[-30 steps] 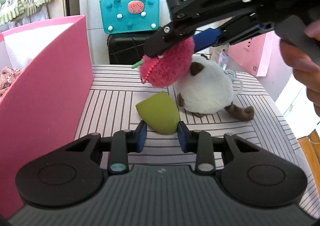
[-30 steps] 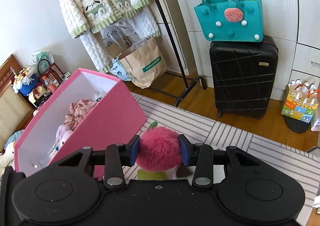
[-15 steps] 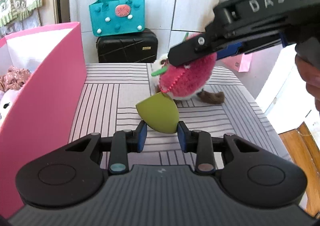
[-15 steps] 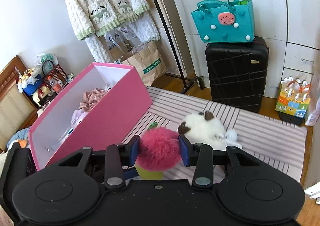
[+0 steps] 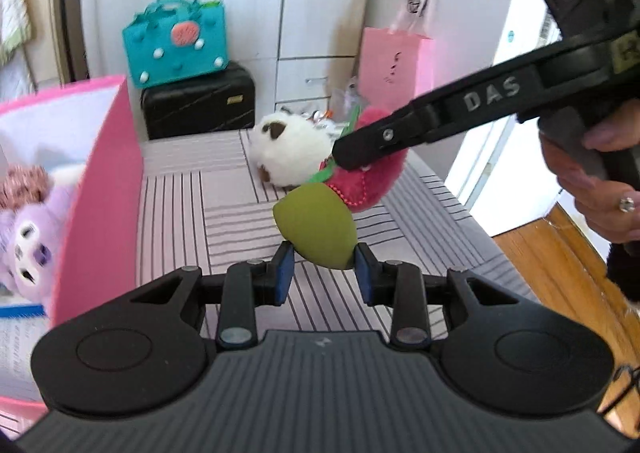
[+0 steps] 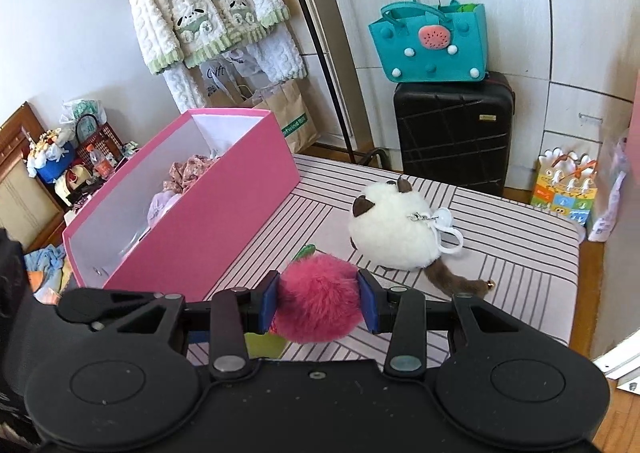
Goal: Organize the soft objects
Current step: 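Lift the pom-pom plush with the right gripper while the left lifts the green sponge, then carry the green sponge in the left gripper and pom-pom plush in the right over the pink box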
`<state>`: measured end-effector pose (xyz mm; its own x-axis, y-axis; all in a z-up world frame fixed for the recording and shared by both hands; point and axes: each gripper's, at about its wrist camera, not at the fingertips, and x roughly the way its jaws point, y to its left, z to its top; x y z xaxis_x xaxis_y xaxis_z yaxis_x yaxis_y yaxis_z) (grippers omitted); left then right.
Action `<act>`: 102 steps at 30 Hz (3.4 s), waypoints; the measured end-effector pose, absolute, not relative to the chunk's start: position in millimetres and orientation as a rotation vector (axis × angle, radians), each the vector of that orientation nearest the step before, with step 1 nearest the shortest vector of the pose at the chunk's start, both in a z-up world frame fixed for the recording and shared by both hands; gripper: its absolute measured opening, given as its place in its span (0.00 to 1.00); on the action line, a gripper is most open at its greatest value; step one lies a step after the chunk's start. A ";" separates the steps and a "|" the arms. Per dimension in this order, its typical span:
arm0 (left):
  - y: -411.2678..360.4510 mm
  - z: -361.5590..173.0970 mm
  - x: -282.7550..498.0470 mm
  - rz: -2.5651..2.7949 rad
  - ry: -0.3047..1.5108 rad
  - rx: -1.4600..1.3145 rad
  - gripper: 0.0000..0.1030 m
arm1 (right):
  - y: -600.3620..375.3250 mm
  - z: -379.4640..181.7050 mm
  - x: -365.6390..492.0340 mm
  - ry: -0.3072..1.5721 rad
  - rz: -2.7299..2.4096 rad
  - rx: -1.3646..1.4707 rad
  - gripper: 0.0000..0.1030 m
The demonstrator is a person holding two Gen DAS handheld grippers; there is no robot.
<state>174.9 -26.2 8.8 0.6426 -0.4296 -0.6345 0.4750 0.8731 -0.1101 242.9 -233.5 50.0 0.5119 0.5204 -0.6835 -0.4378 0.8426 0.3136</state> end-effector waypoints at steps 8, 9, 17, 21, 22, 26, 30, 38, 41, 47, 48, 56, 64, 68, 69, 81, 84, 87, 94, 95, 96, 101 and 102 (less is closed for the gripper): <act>-6.7 34.6 164.7 -0.565 0.695 0.100 0.29 | -227.2 75.4 215.9 0.804 0.566 0.069 0.45; -4.3 37.7 162.5 -0.561 0.686 0.113 0.29 | -226.0 79.4 214.0 0.795 0.568 0.067 0.45; 17.1 54.9 145.6 -0.532 0.630 0.140 0.25 | -212.3 103.5 198.8 0.729 0.585 0.040 0.45; 31.2 63.7 139.6 -0.523 0.602 0.127 0.21 | -201.2 107.5 196.2 0.723 0.608 0.028 0.45; 33.4 63.5 140.4 -0.515 0.599 0.122 0.21 | -197.9 106.8 196.6 0.723 0.619 0.029 0.45; 35.6 50.7 139.7 -0.483 0.628 0.144 0.21 | -188.5 87.9 204.8 0.769 0.633 0.060 0.45; 32.7 33.4 126.9 -0.464 0.648 0.178 0.21 | -189.7 63.7 206.5 0.809 0.611 0.104 0.45; 39.5 -3.6 119.2 -0.496 0.796 0.123 0.22 | -186.7 45.8 200.9 0.843 0.602 0.108 0.45; 36.7 -7.5 116.2 -0.521 0.809 0.136 0.23 | -190.1 46.8 202.2 0.836 0.599 0.121 0.45; 34.6 -3.3 99.5 -0.548 0.799 0.165 0.37 | -193.5 47.8 201.0 0.832 0.596 0.119 0.45; 35.0 -3.4 97.8 -0.545 0.804 0.170 0.40 | -193.5 47.6 200.6 0.832 0.597 0.118 0.45; 37.5 -7.0 99.6 -0.535 0.877 0.209 0.46 | -193.1 47.5 193.2 0.830 0.612 0.113 0.46; 27.9 -20.8 98.3 -0.537 0.897 0.221 0.55 | -189.6 40.2 177.2 0.845 0.629 0.103 0.46; 27.7 -24.8 103.1 -0.514 0.901 0.202 0.55 | -190.3 32.4 171.6 0.863 0.628 0.099 0.46; 28.1 -26.2 104.9 -0.510 0.909 0.194 0.55 | -190.8 30.8 169.8 0.867 0.628 0.100 0.46; 35.8 -35.8 102.6 -0.458 0.931 0.151 0.53 | -195.2 14.6 152.4 0.876 0.615 0.109 0.46; 36.2 -35.5 105.0 -0.459 0.907 0.165 0.38 | -192.9 8.3 148.7 0.881 0.609 0.110 0.46; 41.6 -34.9 108.4 -0.486 0.887 0.136 0.35 | -190.2 3.8 144.4 0.889 0.606 0.107 0.46; 46.6 -10.0 106.4 -0.579 0.881 0.148 0.35 | -190.3 7.6 139.0 0.907 0.572 0.054 0.46; 47.6 -5.2 107.0 -0.589 0.885 0.148 0.35 | -189.7 8.6 137.9 0.907 0.566 0.049 0.46; 49.0 0.0 107.5 -0.601 0.888 0.149 0.35 | -189.1 9.3 137.6 0.909 0.567 0.043 0.46; 62.0 27.9 103.2 -0.597 0.862 0.180 0.35 | -177.8 19.7 129.9 0.914 0.585 -0.006 0.46; 66.2 34.7 101.3 -0.596 0.853 0.186 0.35 | -175.6 22.9 128.5 0.910 0.590 -0.008 0.46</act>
